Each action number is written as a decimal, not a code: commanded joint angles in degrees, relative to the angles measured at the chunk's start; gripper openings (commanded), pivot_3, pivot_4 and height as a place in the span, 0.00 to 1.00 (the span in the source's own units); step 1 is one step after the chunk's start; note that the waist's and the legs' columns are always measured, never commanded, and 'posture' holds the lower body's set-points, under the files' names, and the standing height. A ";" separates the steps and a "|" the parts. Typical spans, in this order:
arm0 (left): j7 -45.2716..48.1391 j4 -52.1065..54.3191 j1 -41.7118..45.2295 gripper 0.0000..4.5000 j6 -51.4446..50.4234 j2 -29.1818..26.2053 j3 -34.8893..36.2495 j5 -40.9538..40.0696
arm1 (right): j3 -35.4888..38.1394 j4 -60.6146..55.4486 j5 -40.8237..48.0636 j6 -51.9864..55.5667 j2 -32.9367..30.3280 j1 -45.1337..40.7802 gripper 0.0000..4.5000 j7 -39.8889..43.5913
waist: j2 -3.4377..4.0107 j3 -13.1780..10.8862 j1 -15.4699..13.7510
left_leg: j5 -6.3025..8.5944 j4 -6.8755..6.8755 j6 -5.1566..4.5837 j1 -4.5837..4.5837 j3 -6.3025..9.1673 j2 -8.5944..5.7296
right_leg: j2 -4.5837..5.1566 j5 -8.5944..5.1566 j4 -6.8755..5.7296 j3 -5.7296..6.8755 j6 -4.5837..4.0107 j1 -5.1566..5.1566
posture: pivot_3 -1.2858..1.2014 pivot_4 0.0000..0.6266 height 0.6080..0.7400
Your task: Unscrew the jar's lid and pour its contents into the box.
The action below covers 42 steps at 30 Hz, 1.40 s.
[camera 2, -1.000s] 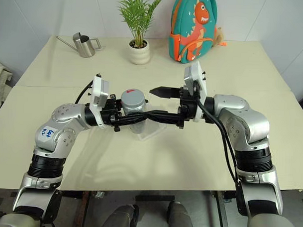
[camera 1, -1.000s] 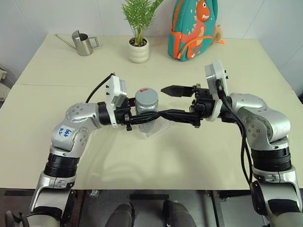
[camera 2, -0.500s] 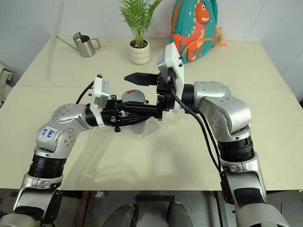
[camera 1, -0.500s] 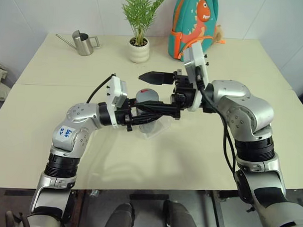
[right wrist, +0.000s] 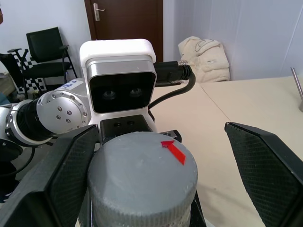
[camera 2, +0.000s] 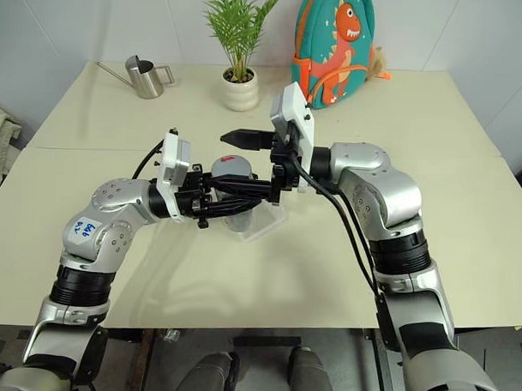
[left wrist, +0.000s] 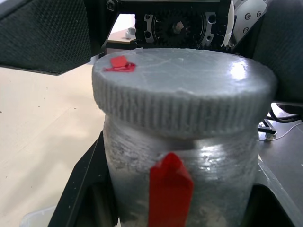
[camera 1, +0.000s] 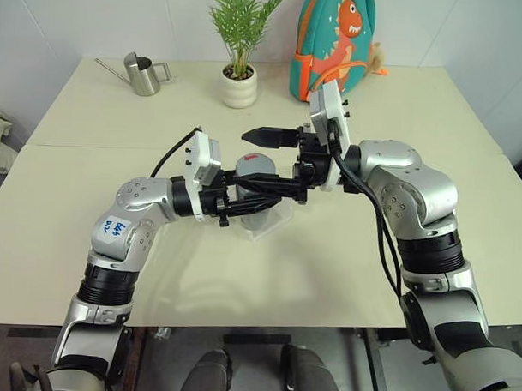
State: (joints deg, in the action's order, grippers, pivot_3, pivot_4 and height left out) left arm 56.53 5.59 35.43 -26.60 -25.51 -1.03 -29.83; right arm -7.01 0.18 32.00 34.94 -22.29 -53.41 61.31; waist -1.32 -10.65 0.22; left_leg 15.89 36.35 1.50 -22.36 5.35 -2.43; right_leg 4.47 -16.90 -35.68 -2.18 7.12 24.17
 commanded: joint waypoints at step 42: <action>0.36 1.54 0.11 0.46 0.61 -0.26 0.47 -0.70 | 3.42 -5.68 6.49 4.79 -0.11 1.05 0.56 -0.66 | 0.00 0.00 -0.04 | 0.00 0.01 0.00 -0.02 -0.02 0.00 | 0.01 0.00 -0.02 -0.01 0.00 0.04 | 0.52 0.24 1.00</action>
State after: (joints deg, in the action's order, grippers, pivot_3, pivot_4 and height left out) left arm 56.83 5.23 35.41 -26.53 -25.59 -0.79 -29.83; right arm -5.69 -2.78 36.29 39.99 -23.10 -51.35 60.91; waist -1.32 -10.65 0.18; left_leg 15.89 36.36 1.50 -22.38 5.33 -2.43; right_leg 4.48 -16.90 -35.69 -2.19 7.12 24.21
